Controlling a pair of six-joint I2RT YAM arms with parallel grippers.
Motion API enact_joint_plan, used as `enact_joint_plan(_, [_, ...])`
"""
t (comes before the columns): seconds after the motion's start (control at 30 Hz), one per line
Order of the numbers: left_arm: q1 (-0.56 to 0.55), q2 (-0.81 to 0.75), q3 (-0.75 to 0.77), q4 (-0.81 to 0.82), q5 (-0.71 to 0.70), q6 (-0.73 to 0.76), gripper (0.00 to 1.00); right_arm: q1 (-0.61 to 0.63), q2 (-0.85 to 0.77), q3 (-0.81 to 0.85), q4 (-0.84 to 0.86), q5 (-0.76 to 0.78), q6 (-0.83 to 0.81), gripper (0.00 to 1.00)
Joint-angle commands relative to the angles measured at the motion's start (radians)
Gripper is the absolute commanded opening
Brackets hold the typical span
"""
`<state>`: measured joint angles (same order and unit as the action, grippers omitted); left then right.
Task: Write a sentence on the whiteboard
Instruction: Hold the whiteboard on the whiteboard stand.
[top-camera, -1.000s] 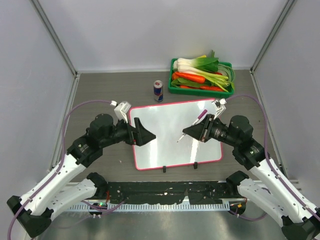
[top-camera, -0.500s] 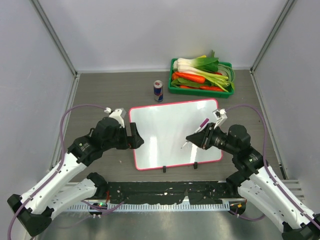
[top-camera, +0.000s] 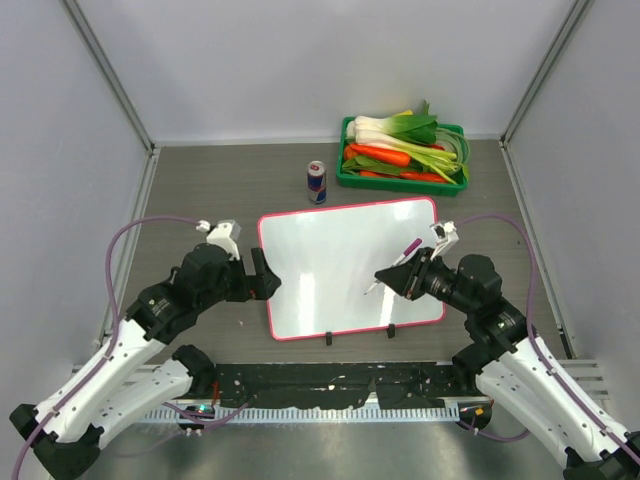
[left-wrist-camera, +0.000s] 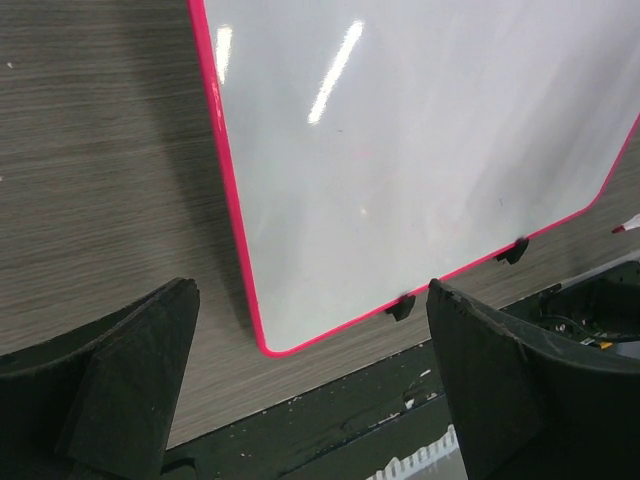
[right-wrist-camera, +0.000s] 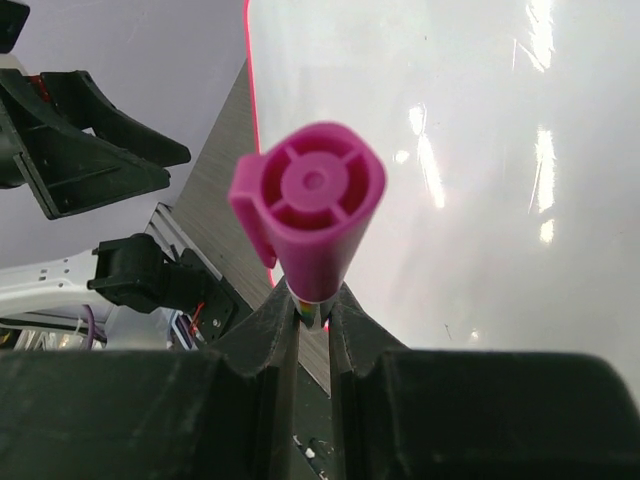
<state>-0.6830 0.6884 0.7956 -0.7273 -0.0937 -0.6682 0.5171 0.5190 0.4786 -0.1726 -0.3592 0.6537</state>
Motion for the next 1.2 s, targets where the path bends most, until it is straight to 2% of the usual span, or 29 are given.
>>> enact_joint_plan(0.0, [0.007,0.039,0.022,0.019,-0.044,0.036,1.0,-0.002,0.027,0.023,0.035,0.023,-0.034,0.02])
enact_joint_plan(0.1, [0.04,0.052,0.04,-0.015,-0.048,0.047,1.0,0.0,0.049,0.044,0.03,0.032,-0.055,0.01])
enact_joint_plan(0.2, [0.098,0.053,0.037,-0.015,0.007,0.064,1.0,0.0,0.073,0.049,0.05,0.031,-0.069,0.01])
enact_joint_plan(0.43, [0.39,0.059,-0.016,0.049,0.322,0.102,1.0,0.0,0.122,0.069,0.085,0.025,-0.092,0.01])
enact_joint_plan(0.6, [0.52,0.112,-0.051,0.112,0.509,0.075,1.0,0.0,0.167,0.086,0.117,-0.01,-0.095,0.01])
enact_joint_plan(0.7, [0.548,0.125,-0.136,0.27,0.641,0.01,1.0,0.0,0.19,0.077,0.151,-0.024,-0.085,0.02])
enact_joint_plan(0.83, [0.547,0.158,-0.257,0.509,0.736,-0.086,0.99,0.0,0.214,0.078,0.166,-0.038,-0.078,0.01])
enact_joint_plan(1.17, [0.548,0.195,-0.398,0.822,0.736,-0.123,0.95,0.008,0.306,0.095,0.275,-0.07,-0.052,0.02])
